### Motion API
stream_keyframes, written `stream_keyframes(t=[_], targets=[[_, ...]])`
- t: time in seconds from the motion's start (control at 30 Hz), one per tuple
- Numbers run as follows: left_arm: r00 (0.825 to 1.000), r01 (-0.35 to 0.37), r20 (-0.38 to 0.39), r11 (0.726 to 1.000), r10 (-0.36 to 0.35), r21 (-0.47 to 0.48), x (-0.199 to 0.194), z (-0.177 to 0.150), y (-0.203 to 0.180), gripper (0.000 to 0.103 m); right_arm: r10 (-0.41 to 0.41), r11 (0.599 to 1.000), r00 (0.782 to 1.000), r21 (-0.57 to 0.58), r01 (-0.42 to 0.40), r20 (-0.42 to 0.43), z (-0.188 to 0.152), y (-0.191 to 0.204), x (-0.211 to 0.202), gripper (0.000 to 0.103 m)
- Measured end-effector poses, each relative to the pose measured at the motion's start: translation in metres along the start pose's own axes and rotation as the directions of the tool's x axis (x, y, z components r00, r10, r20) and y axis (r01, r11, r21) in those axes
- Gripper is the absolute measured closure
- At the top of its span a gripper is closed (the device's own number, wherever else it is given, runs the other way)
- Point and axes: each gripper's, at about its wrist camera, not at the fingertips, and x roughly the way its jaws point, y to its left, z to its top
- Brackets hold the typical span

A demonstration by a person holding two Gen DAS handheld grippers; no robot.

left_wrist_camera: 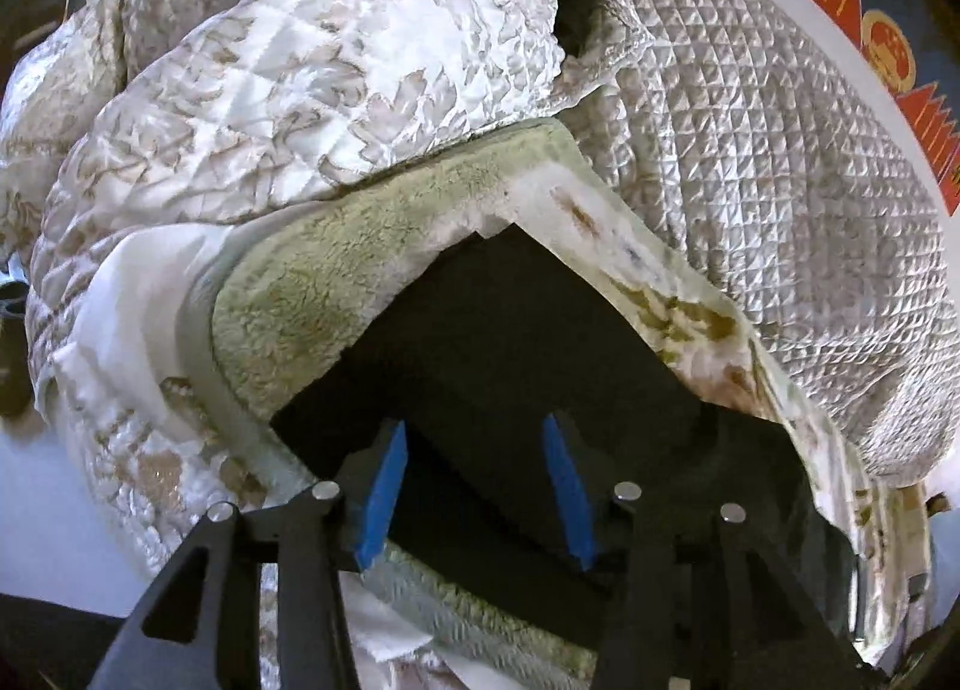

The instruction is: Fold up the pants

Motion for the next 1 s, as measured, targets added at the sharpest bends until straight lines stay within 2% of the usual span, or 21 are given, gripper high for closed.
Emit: stream_keyframes(t=[0.03, 0.07, 0.13, 0.23, 0.37, 0.5, 0.6, 0.77, 0.87, 0.93, 1.0], targets=[[1.000, -0.014, 0.001, 1.000, 0.014, 0.011, 0.001, 0.000, -0.001, 0.065, -0.013, 1.000, 1.000, 0.021, 0.013, 0.000, -0.001, -0.004, -0.002, 0.060], [0.999, -0.032, -0.002, 0.999, 0.032, 0.024, 0.003, 0.000, -0.004, 0.081, -0.027, 0.999, 1.000, 0.045, 0.027, 0.001, -0.002, -0.010, -0.003, 0.060], [0.999, -0.045, -0.017, 0.999, 0.046, 0.030, 0.008, 0.001, -0.004, 0.092, -0.036, 0.996, 0.999, 0.086, 0.036, 0.005, -0.002, -0.017, -0.005, 0.060], [0.999, -0.051, -0.014, 0.998, 0.051, 0.034, 0.007, 0.002, -0.003, 0.095, -0.038, 0.990, 0.999, 0.137, 0.036, 0.018, 0.001, -0.026, -0.008, 0.055], [0.998, -0.054, -0.013, 0.998, 0.055, 0.037, 0.006, 0.002, -0.003, 0.096, -0.091, 0.981, 0.995, 0.177, 0.083, 0.038, 0.004, -0.032, -0.016, 0.051], [0.998, -0.053, -0.014, 0.998, 0.054, 0.043, 0.006, 0.003, -0.002, 0.098, -0.114, 0.973, 0.992, 0.208, 0.102, 0.045, 0.006, -0.043, -0.017, 0.050], [0.999, -0.045, -0.005, 0.998, 0.045, 0.047, 0.002, 0.004, -0.002, 0.098, -0.087, 0.965, 0.994, 0.255, 0.067, 0.068, 0.009, -0.047, -0.018, 0.050], [0.999, -0.024, 0.028, 0.998, 0.023, 0.053, -0.018, 0.008, 0.001, 0.099, -0.108, 0.954, 0.992, 0.287, 0.087, 0.058, 0.007, -0.047, -0.023, 0.050], [1.000, -0.015, 0.027, 0.999, 0.014, 0.030, -0.028, 0.007, 0.007, 0.099, -0.126, 0.947, 0.988, 0.307, 0.094, 0.087, 0.008, -0.048, -0.035, 0.050], [1.000, -0.021, 0.017, 0.999, 0.021, 0.046, -0.029, 0.004, 0.008, 0.099, -0.132, 0.950, 0.985, 0.296, 0.094, 0.111, 0.012, -0.049, -0.040, 0.050], [0.999, -0.051, -0.010, 0.997, 0.052, 0.061, -0.019, -0.001, 0.010, 0.099, -0.152, 0.947, 0.983, 0.301, 0.116, 0.099, 0.016, -0.054, -0.034, 0.050]])
